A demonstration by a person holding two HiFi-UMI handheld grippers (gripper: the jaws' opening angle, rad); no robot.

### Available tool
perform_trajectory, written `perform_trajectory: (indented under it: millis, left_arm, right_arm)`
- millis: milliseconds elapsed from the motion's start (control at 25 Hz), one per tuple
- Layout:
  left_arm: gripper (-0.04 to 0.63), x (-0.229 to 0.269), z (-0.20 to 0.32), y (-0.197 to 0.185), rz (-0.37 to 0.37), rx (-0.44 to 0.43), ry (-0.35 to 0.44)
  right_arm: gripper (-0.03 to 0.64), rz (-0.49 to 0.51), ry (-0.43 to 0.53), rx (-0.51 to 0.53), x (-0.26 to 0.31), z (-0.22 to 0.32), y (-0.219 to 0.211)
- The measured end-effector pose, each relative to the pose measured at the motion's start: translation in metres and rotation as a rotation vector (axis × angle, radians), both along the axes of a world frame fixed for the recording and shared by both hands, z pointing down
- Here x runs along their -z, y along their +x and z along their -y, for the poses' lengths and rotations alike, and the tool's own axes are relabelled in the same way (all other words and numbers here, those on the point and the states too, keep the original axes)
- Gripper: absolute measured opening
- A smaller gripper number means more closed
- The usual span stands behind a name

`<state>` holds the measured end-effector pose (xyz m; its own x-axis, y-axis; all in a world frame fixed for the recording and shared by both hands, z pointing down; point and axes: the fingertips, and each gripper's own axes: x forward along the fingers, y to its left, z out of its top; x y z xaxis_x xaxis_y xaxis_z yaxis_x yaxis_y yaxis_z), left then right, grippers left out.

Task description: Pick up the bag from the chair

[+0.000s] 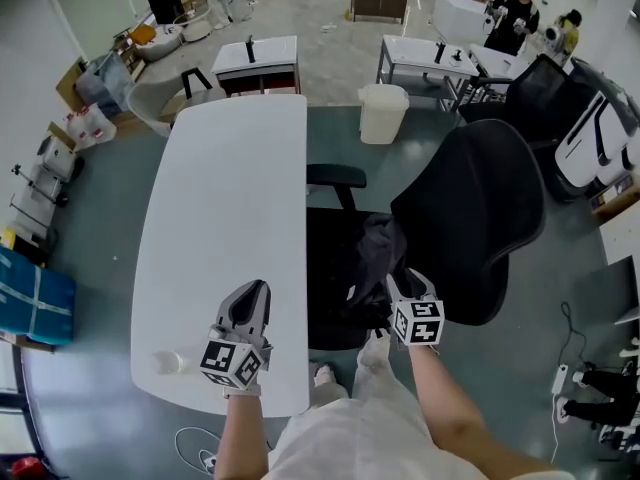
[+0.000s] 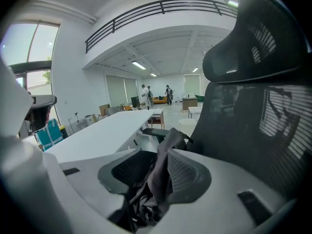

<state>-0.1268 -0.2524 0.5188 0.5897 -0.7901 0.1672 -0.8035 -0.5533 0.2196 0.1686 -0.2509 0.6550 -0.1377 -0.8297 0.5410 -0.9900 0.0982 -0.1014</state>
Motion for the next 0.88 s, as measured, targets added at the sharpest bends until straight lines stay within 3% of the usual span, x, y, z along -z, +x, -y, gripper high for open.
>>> perform_trajectory:
  millis: [280,880]
  left_arm:
    - [0.043,-0.011,-0.001,0.015,0.015,-0.018,-0.031]
    - [0.043,-0.027,0.008,0.021,0.028,-0.016,-0.079]
  right_arm:
    - [0.281,0.011,-0.11,-0.041,-0.036,0.01,0.008]
    - [0.319,0.018,-0.265,-0.081,-0.09,0.048,0.019]
